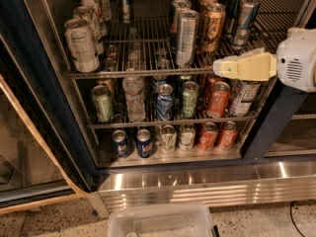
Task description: Pick redbull can from top shelf of fridge
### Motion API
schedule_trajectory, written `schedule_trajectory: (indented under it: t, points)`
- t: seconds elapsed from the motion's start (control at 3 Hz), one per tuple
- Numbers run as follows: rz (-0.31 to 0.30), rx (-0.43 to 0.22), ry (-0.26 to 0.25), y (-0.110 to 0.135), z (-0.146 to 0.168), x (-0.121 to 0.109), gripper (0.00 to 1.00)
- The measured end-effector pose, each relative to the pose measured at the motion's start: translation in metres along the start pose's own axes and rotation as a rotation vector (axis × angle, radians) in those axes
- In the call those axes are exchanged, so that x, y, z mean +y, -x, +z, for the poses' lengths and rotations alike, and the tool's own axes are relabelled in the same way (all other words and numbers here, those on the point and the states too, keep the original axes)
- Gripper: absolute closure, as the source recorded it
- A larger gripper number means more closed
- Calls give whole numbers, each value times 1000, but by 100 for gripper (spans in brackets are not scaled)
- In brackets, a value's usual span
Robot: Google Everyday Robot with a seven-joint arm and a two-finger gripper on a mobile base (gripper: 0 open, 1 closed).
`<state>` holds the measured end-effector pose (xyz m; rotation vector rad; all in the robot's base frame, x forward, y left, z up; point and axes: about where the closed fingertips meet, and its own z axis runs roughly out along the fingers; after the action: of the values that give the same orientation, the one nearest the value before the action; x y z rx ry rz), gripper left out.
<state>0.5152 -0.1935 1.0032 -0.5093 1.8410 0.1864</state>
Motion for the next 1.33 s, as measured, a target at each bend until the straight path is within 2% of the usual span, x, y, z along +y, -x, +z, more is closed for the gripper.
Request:
schedule_trajectory:
  t: [0.67, 1.0, 1.33]
  points:
    - [-17, 11, -9, -4, 8, 4, 0]
    - [-37, 3, -47, -10, 23, 5, 0]
    - [-34, -34, -106, -10, 33, -3, 0]
